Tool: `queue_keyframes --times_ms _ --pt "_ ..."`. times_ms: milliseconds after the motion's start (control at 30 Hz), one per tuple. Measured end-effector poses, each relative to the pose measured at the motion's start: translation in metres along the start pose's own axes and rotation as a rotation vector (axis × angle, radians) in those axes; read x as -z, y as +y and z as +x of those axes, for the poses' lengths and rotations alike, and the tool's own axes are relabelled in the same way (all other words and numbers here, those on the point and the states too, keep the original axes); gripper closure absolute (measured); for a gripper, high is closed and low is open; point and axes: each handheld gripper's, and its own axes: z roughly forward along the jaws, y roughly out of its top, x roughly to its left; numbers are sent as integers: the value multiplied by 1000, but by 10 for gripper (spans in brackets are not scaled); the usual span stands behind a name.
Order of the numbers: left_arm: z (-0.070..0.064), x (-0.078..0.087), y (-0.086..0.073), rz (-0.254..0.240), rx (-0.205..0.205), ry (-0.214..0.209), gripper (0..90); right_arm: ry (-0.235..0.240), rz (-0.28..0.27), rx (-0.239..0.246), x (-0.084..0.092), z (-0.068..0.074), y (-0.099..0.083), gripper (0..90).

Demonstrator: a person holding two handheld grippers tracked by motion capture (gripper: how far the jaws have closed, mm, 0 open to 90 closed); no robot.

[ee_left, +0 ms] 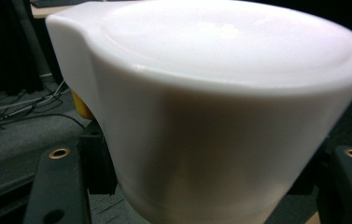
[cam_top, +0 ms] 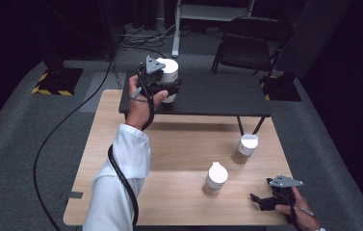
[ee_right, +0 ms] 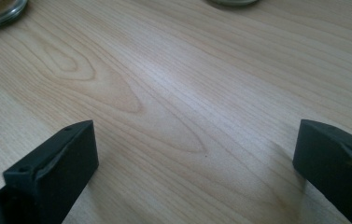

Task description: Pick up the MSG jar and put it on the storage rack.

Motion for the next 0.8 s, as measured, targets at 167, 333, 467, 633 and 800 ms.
queue_keyframes --times_ms 167,333,467,633,800 --pt "1 -4 -2 17 -3 9 299 1 0 1 0 0 0 0" --pt "2 -6 -4 24 -1 20 299 1 0 1 0 0 0 0" --pt "3 -7 -5 33 -2 22 299 1 0 1 0 0 0 0" --pt "4 -9 -7 35 -1 22 299 1 0 1 0 0 0 0" --pt "4 -11 -9 39 -4 29 299 1 0 1 0 0 0 0"
